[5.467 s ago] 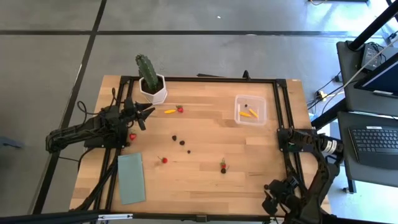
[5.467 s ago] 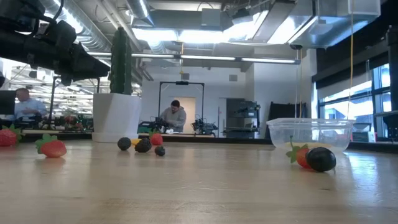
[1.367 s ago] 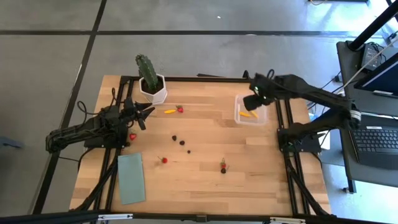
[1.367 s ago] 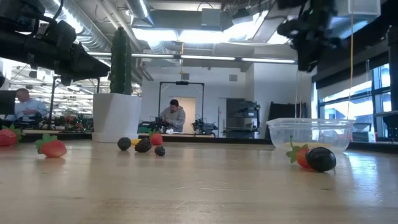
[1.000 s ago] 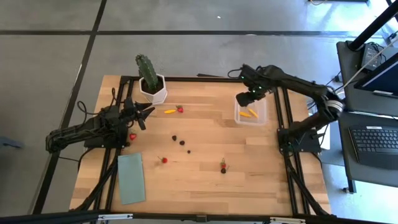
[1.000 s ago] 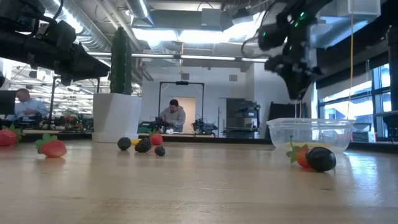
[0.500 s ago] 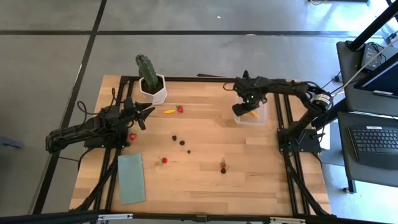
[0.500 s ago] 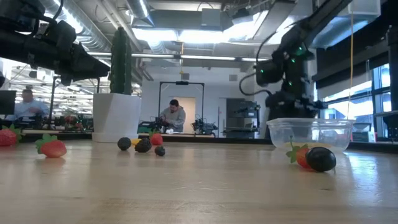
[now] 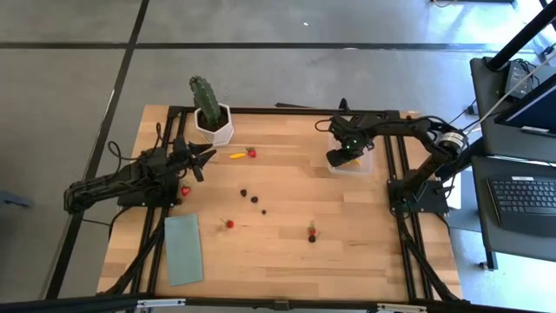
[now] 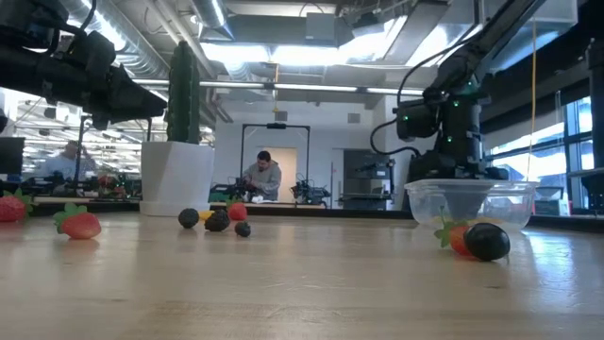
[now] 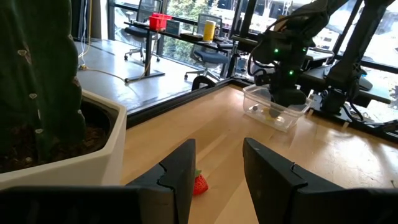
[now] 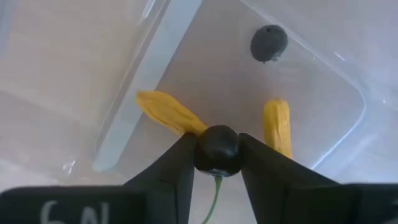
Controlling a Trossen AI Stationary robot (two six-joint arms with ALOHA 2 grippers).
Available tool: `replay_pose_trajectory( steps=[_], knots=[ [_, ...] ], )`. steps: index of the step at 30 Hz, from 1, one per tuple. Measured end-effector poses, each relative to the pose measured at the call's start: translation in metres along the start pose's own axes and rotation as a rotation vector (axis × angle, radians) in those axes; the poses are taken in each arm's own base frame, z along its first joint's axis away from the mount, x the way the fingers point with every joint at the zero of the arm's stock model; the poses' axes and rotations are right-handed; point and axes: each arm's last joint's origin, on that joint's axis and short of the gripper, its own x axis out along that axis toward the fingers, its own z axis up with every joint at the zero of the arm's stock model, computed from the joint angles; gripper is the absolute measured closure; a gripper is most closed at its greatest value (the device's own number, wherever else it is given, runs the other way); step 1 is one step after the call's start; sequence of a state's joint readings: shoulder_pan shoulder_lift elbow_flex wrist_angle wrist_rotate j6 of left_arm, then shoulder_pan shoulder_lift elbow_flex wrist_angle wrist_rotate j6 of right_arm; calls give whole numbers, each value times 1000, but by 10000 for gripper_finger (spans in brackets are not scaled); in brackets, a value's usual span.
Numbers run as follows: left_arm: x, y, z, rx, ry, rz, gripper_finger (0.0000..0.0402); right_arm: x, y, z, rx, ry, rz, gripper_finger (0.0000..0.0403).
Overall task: Pick and placing Produce into tupperware
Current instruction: Put the bottom black cherry into the transparent bin
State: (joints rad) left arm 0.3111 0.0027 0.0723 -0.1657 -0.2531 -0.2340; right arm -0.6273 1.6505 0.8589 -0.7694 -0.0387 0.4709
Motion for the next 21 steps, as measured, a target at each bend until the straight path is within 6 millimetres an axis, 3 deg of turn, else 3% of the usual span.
replay_pose_trajectory(
  steps=[13, 17, 21],
  knots=[
    [0, 0, 0, 0, 0, 0, 276, -4, 3, 4, -34, -18, -2, 266],
    [0, 0, 0, 0, 0, 0, 276, -7, 3, 3, -39, -29, 2, 245],
    [0, 0, 0, 0, 0, 0, 276, -22, 1, -1, -37, -79, 25, 216]
  ],
)
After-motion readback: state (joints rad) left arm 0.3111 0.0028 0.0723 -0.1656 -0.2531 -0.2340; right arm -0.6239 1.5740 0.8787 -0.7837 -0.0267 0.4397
